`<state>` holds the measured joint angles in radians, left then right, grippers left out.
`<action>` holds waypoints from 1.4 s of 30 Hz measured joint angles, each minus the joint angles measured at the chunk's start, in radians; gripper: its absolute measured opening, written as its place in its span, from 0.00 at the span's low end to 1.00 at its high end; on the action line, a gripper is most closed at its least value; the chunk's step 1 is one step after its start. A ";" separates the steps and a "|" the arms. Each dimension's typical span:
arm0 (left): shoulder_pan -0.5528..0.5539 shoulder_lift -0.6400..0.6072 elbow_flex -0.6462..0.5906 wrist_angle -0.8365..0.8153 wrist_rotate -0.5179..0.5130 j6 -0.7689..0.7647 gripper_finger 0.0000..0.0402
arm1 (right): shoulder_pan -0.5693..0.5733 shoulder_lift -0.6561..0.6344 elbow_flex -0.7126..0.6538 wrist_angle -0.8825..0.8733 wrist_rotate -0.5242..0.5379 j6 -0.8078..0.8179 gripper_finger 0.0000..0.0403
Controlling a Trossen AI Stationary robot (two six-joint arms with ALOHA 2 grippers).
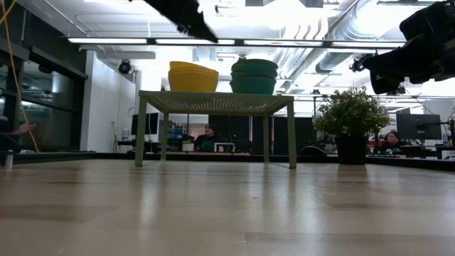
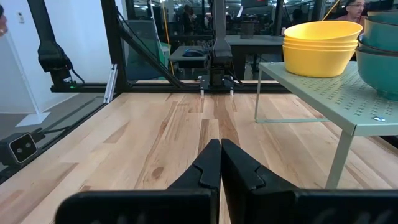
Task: Pick & Place Mini bowls
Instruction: Stack the yellow bowl on top of the other yellow bowl on the shelf, then return to Home Position
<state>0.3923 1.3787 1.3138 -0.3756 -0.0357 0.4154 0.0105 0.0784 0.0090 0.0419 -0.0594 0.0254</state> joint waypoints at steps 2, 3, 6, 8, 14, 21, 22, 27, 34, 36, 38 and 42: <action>0.000 -0.017 -0.019 0.067 0.000 0.038 0.20 | 0.000 0.000 0.000 0.000 0.000 0.000 0.00; 0.001 -0.032 -0.036 0.061 0.000 0.056 0.20 | 0.000 0.000 0.000 0.000 0.000 0.000 0.00; 0.022 -0.062 -0.094 0.123 0.025 0.114 0.20 | 0.000 0.000 0.000 0.000 0.000 0.000 0.00; 0.024 -0.084 -0.138 0.172 0.051 0.138 0.20 | 0.000 0.000 0.000 -0.001 0.000 0.000 0.00; 0.068 -0.154 -0.296 0.302 0.113 0.174 0.20 | 0.000 0.000 0.000 0.001 0.000 0.000 0.00; 0.094 -0.230 -0.467 0.488 0.156 0.129 0.20 | 0.000 0.000 0.000 0.000 0.000 0.000 0.00; 0.097 -0.238 -0.479 0.503 0.142 0.128 0.20 | 0.000 0.000 0.000 0.000 0.000 0.000 0.00; 0.132 -0.273 -0.517 0.487 0.150 0.128 0.20 | 0.000 0.000 0.000 0.000 0.002 0.000 0.00; 0.173 -0.271 -0.554 0.485 0.213 0.090 0.20 | 0.000 0.000 0.000 0.000 0.000 0.000 0.00; 0.180 -0.274 -0.561 0.488 0.229 0.083 0.20 | 0.000 0.000 0.000 0.000 0.000 0.000 0.00; 0.178 -0.269 -0.566 0.472 0.240 0.081 0.20 | 0.000 0.000 0.000 0.000 0.001 0.000 0.00; 0.177 -0.273 -0.564 0.511 0.257 0.085 0.20 | 0.000 0.000 0.000 0.000 0.000 0.000 0.00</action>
<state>0.5694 1.1057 0.7498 0.1359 0.2210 0.4999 0.0103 0.0784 0.0090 0.0418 -0.0590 0.0254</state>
